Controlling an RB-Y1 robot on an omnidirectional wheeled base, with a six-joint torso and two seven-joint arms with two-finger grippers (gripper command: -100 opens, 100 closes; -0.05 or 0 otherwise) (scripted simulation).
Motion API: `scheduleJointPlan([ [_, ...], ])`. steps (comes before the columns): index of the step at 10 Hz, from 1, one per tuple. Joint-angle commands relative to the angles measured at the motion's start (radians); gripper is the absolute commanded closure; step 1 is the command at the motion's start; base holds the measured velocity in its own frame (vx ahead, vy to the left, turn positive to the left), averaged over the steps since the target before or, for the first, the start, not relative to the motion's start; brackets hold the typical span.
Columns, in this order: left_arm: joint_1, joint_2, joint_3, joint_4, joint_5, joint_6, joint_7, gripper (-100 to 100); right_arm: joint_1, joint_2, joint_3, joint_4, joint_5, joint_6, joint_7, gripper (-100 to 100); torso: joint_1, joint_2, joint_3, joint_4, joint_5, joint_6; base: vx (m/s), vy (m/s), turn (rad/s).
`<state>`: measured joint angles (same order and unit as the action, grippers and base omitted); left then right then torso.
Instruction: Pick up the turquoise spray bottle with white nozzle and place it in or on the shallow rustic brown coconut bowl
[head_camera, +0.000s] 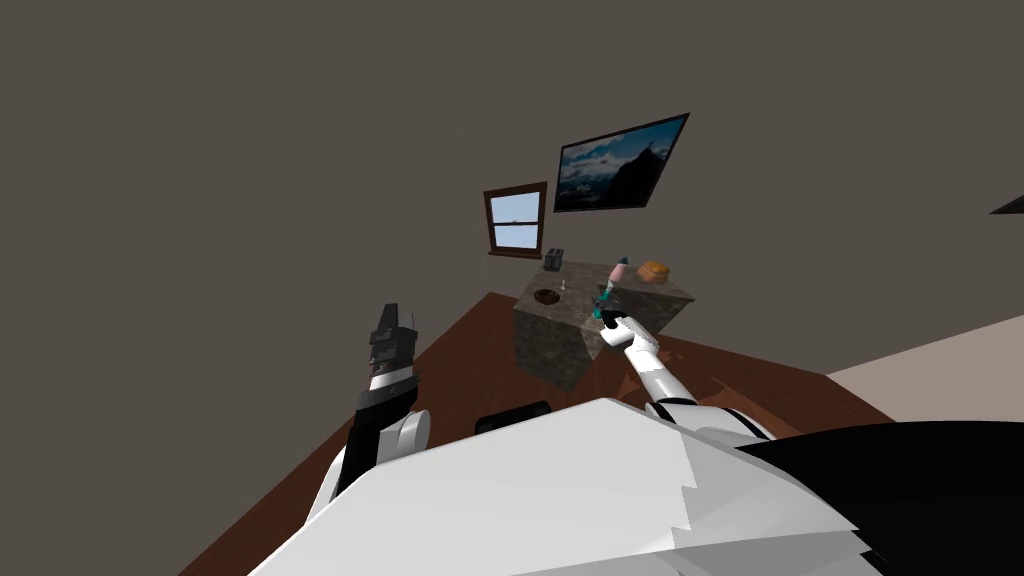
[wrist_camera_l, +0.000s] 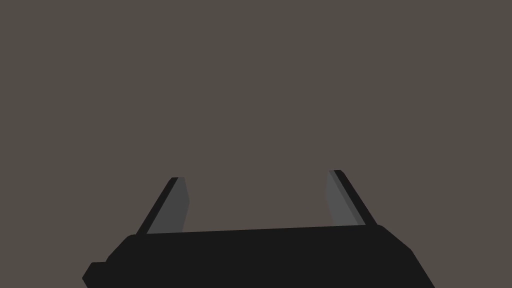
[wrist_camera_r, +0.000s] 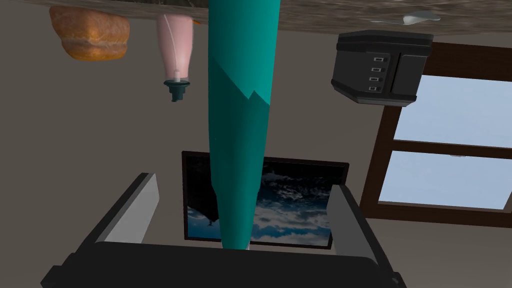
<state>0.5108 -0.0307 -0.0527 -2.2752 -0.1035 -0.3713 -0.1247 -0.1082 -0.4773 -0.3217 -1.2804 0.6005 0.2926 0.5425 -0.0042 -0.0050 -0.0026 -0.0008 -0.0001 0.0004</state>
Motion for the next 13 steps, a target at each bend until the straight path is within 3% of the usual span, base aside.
scheduleJointPlan([
  [1, 0.000, 0.000, 0.000, 0.000, 0.000, 0.000, 0.000, 0, 0.000, 0.000, 0.000, 0.000, 0.000, 0.000, 0.000, -100, 0.000, 0.000, 0.000, 0.000, 0.000, 0.000, 0.064, -0.040, 0.010],
  [2, 0.000, 0.000, 0.000, 0.000, 0.000, 0.000, 0.000, 0, 0.000, 0.000, 0.000, 0.000, 0.000, 0.000, 0.000, 100, 0.001, 0.001, 0.000, 0.000, 0.000, 0.000, 0.008, -0.005, 0.001],
  [6, 0.000, 0.000, 0.000, 0.000, 0.000, 0.000, 0.000, 0, -0.001, -0.001, -0.001, 0.000, 0.000, 0.000, 0.000, 100, 0.003, 0.004, 0.002, 0.000, 0.000, 0.000, 0.000, 0.000, 0.000],
  [7, 0.000, 0.000, 0.000, 0.000, 0.000, 0.000, 0.000, 0, -0.001, -0.001, -0.001, -0.001, 0.000, 0.000, 0.000, 0, 0.003, 0.004, 0.002, 0.000, 0.000, 0.000, 0.000, 0.000, 0.000],
  [8, 0.000, 0.000, 0.000, 0.000, 0.000, 0.000, 0.000, 0, -0.001, -0.001, -0.001, -0.001, 0.000, 0.000, 0.000, 100, 0.003, 0.004, 0.002, 0.000, 0.000, 0.000, 0.000, 0.000, 0.000],
  [9, 0.000, 0.000, 0.000, 0.000, 0.000, 0.000, 0.000, 0, -0.001, -0.001, -0.001, -0.001, 0.000, 0.000, 0.000, 0, 0.003, 0.004, 0.002, 0.000, 0.000, 0.000, 0.000, 0.000, 0.000],
  [10, 0.000, 0.000, 0.000, 0.000, 0.000, 0.000, 0.000, 0, 0.007, -0.030, 0.002, 0.004, -0.025, 0.029, 0.006, 100, 0.003, 0.004, 0.002, 0.000, 0.000, 0.000, -0.017, 0.102, 0.034],
  [13, 0.000, 0.000, 0.000, 0.000, 0.000, 0.000, 0.000, 0, 0.015, -0.076, 0.006, 0.009, -0.066, 0.078, 0.017, 100, 0.016, 0.009, 0.003, -0.003, -0.002, 0.002, -0.061, 0.186, 0.011],
])
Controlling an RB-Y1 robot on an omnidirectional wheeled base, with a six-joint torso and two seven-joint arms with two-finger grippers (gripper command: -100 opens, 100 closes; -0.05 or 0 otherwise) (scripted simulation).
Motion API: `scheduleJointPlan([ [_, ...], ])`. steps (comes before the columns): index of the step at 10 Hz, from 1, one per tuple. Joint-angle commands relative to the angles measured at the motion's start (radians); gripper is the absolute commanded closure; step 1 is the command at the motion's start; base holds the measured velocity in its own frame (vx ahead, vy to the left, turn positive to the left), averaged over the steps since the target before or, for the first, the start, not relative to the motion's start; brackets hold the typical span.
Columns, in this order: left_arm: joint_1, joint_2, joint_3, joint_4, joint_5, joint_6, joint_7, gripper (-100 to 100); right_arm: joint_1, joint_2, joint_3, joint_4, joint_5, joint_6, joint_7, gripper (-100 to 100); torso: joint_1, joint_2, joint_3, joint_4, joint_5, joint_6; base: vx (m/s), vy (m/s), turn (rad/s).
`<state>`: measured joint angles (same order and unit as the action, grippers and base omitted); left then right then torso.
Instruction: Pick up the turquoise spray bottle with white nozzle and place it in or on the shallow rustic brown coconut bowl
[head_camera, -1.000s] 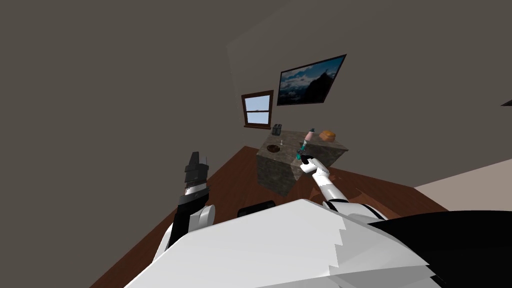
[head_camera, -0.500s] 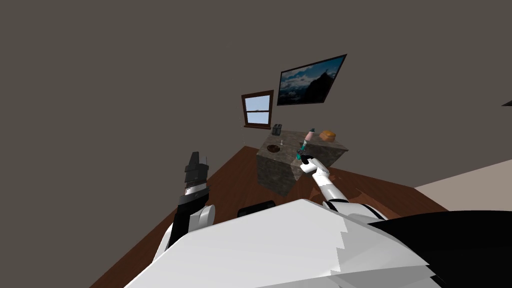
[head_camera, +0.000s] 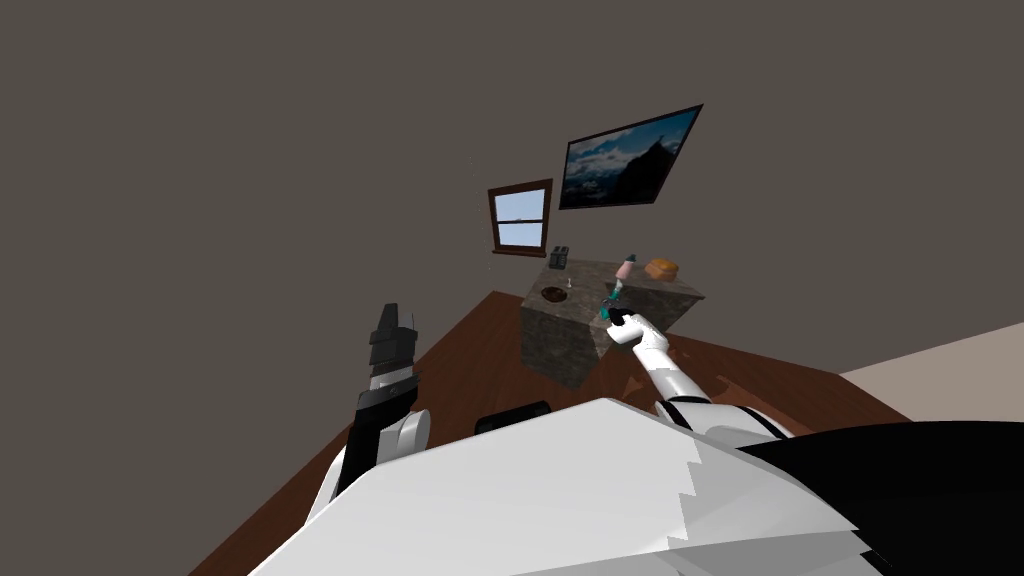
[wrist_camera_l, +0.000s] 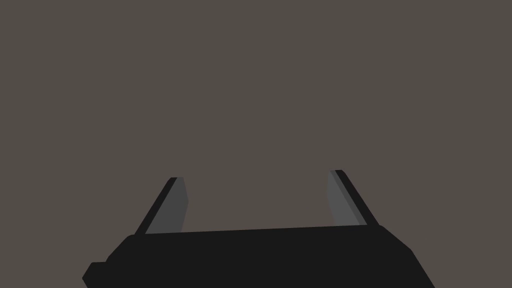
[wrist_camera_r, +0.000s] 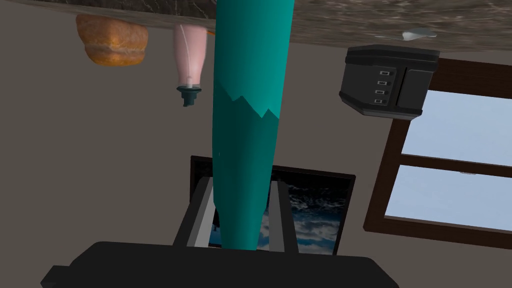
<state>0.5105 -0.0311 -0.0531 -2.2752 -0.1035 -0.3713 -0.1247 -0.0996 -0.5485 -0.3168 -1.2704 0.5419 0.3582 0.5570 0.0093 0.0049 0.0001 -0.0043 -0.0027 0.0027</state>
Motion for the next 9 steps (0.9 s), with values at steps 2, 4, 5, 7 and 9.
scheduleJointPlan([
  [2, 0.000, 0.000, 0.000, 0.000, 0.000, 0.000, 0.000, 0, 0.011, -0.042, 0.005, 0.002, -0.040, 0.055, 0.013, 100, -0.001, 0.000, 0.000, 0.000, 0.000, 0.001, -0.065, 0.157, 0.036],
  [4, 0.000, 0.000, 0.000, 0.000, 0.000, 0.000, 0.000, 0, 0.012, -0.065, 0.007, 0.005, -0.060, 0.082, 0.021, 100, 0.000, -0.001, -0.001, 0.000, 0.000, 0.001, -0.027, 0.139, 0.008],
  [5, 0.000, 0.000, 0.000, 0.000, 0.000, 0.000, 0.000, 0, 0.011, -0.085, 0.010, 0.007, -0.078, 0.107, 0.029, 100, -0.002, -0.003, -0.002, -0.001, 0.001, 0.001, 0.002, 0.126, 0.037],
  [7, 0.000, 0.000, 0.000, 0.000, 0.000, 0.000, 0.000, 0, 0.005, -0.110, 0.014, 0.009, -0.101, 0.140, 0.041, 100, -0.003, -0.006, -0.004, -0.001, 0.000, 0.000, 0.009, 0.123, 0.015],
  [9, 0.000, 0.000, 0.000, 0.000, 0.000, 0.000, 0.000, 0, -0.013, -0.127, 0.019, 0.008, -0.116, 0.173, 0.057, 100, -0.003, -0.007, -0.004, -0.002, 0.001, 0.000, 0.035, 0.109, 0.027],
])
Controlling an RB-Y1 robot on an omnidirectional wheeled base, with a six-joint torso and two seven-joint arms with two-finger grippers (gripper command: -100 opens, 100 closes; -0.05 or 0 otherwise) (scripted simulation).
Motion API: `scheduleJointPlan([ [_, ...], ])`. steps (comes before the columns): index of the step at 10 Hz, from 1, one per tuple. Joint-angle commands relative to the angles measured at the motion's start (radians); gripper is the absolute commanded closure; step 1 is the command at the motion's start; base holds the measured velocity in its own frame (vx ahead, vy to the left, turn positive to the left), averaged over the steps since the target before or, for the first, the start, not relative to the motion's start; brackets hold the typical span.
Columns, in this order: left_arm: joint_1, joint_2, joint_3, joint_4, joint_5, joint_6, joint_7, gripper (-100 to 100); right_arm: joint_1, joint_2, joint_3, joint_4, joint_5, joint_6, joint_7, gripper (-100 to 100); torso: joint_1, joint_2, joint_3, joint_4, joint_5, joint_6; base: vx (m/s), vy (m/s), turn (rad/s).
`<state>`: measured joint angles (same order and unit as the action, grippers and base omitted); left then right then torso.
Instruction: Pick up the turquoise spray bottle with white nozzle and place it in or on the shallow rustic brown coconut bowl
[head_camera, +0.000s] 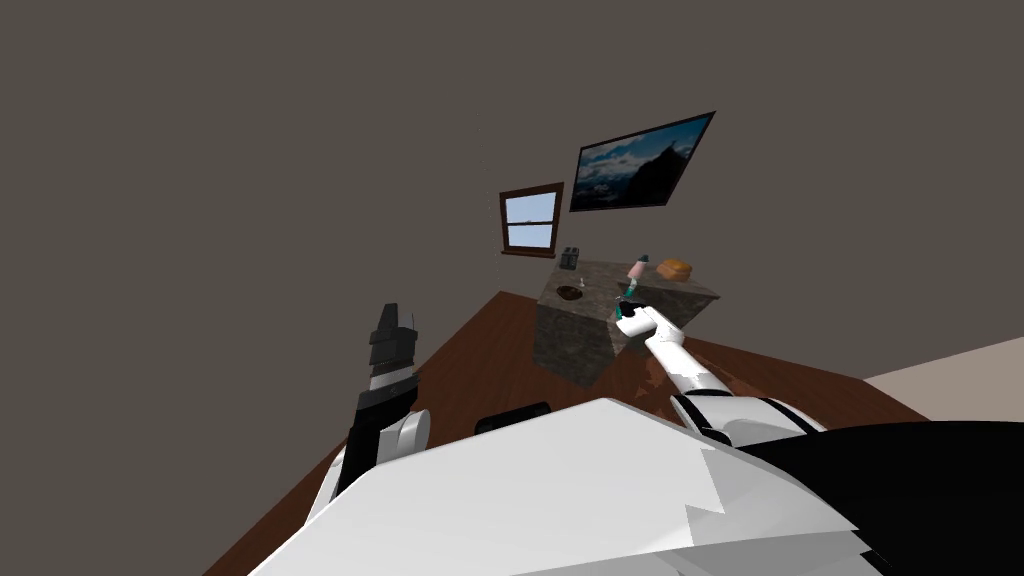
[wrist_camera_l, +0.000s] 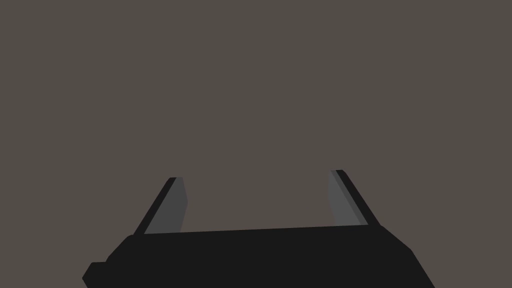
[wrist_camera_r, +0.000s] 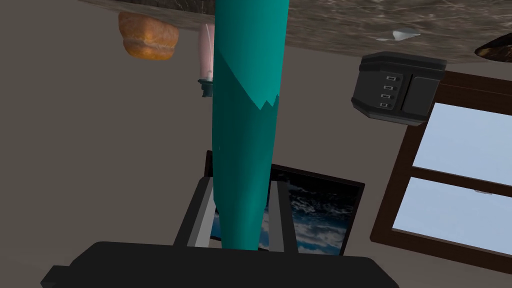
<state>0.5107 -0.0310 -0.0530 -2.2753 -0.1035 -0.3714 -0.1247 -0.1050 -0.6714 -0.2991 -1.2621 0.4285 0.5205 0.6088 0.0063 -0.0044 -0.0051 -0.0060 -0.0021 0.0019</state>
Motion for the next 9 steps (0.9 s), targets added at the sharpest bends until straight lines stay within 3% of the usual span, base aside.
scheduleJointPlan([
  [1, 0.000, 0.000, 0.000, 0.000, 0.000, 0.000, 0.000, 0, -0.027, -0.003, 0.005, -0.005, -0.004, 0.030, 0.016, 100, 0.000, 0.000, 0.000, 0.000, 0.000, 0.000, 0.107, 0.073, 0.060],
  [8, 0.000, 0.000, 0.000, 0.000, 0.000, 0.000, 0.000, 0, -0.161, 0.109, 0.007, -0.072, 0.066, 0.096, 0.043, 100, -0.006, -0.010, -0.006, -0.002, -0.002, -0.005, 0.153, 0.005, 0.145],
  [9, 0.000, 0.000, 0.000, 0.000, 0.000, 0.000, 0.000, 0, -0.148, 0.099, 0.007, -0.070, 0.060, 0.093, 0.041, 100, -0.006, -0.009, -0.005, -0.002, -0.002, -0.005, 0.056, -0.011, 0.060],
])
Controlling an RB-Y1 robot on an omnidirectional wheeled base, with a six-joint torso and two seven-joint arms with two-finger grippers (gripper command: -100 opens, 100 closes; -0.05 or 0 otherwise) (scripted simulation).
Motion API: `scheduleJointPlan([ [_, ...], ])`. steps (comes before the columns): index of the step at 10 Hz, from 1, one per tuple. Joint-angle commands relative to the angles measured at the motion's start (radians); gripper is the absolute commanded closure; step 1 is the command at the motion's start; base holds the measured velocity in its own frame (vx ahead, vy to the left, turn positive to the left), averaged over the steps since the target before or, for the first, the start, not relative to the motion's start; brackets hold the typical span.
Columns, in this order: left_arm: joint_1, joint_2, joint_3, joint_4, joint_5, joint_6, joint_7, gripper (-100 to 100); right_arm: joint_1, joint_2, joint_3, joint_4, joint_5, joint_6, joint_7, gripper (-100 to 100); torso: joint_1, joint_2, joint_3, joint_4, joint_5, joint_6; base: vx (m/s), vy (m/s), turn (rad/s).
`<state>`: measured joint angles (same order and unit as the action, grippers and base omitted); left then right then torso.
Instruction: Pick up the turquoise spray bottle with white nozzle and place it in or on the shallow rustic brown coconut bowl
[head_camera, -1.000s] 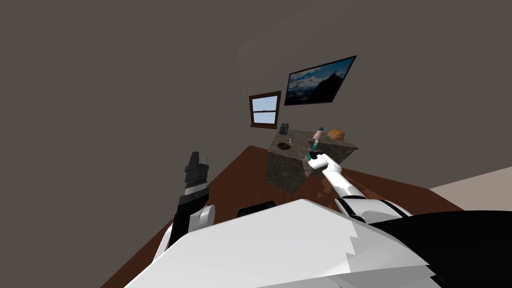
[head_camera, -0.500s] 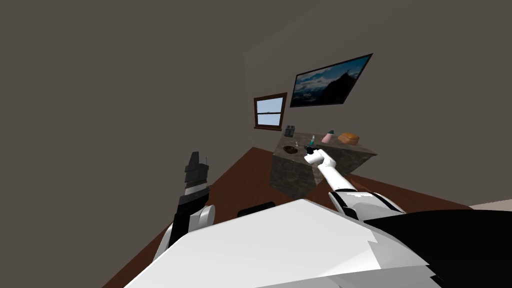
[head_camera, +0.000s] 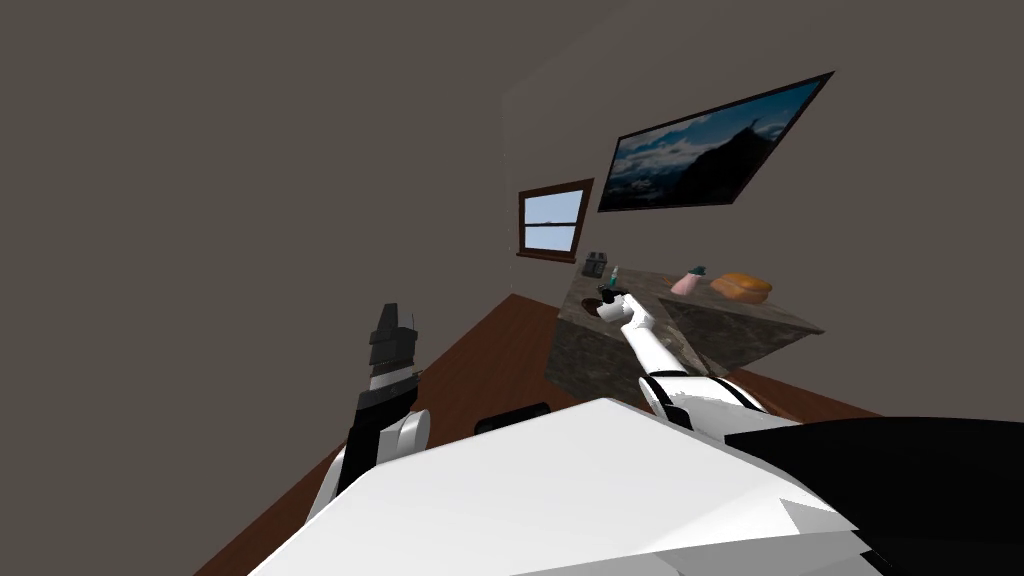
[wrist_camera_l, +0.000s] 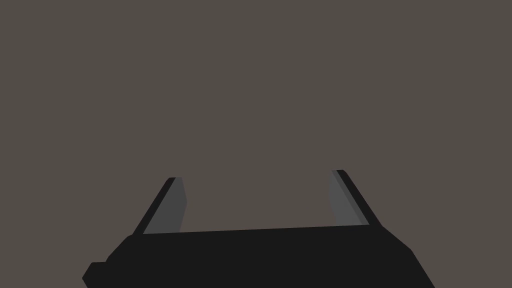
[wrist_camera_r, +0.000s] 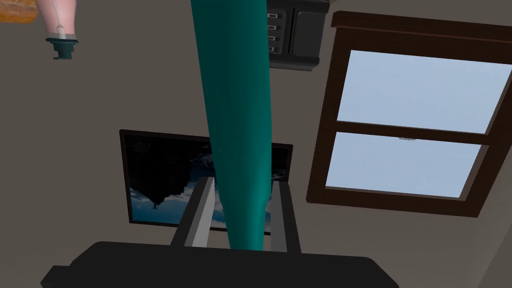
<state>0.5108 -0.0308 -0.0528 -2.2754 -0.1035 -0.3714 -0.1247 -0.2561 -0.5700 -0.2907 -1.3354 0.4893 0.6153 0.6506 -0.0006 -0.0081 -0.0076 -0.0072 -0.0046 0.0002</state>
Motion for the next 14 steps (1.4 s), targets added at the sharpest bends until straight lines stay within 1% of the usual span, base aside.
scheduleJointPlan([
  [1, 0.000, 0.000, 0.000, 0.000, 0.000, 0.000, 0.000, 0, 0.000, 0.000, 0.000, 0.000, 0.000, 0.000, 0.000, -100, 0.000, 0.000, 0.000, 0.000, 0.000, 0.000, 0.015, 0.001, 0.003],
  [5, 0.000, 0.000, 0.000, 0.000, 0.000, 0.000, 0.000, 0, 0.000, 0.000, 0.000, 0.000, 0.000, 0.000, 0.000, -100, -0.001, 0.007, 0.004, 0.002, 0.000, 0.001, 0.002, 0.000, 0.000],
  [6, 0.000, 0.000, 0.000, 0.000, 0.000, 0.000, 0.000, 0, 0.000, 0.000, 0.000, 0.000, 0.000, 0.000, 0.000, 0, -0.001, 0.007, 0.004, 0.002, 0.000, 0.001, 0.000, 0.000, 0.000],
  [7, 0.000, 0.000, 0.000, 0.000, 0.000, 0.000, 0.000, 0, -0.019, -0.013, 0.000, -0.012, -0.018, 0.033, 0.020, -100, -0.001, 0.007, 0.004, 0.002, 0.000, 0.001, -0.029, -0.015, 0.050],
  [8, 0.000, 0.000, 0.000, 0.000, 0.000, 0.000, 0.000, 0, -0.028, -0.019, 0.000, -0.018, -0.027, 0.049, 0.029, -100, -0.001, 0.009, 0.005, 0.002, 0.000, 0.000, -0.052, -0.020, 0.069],
  [9, 0.000, 0.000, 0.000, 0.000, 0.000, 0.000, 0.000, 0, -0.047, -0.032, 0.000, -0.030, -0.045, 0.082, 0.049, -100, -0.002, 0.010, 0.006, 0.002, 0.000, 0.000, -0.068, -0.018, 0.068],
  [14, 0.000, 0.000, 0.000, 0.000, 0.000, 0.000, 0.000, 0, -0.093, -0.064, 0.001, -0.061, -0.091, 0.165, 0.099, -100, -0.002, 0.010, 0.006, 0.003, 0.000, 0.001, -0.053, -0.021, 0.055],
])
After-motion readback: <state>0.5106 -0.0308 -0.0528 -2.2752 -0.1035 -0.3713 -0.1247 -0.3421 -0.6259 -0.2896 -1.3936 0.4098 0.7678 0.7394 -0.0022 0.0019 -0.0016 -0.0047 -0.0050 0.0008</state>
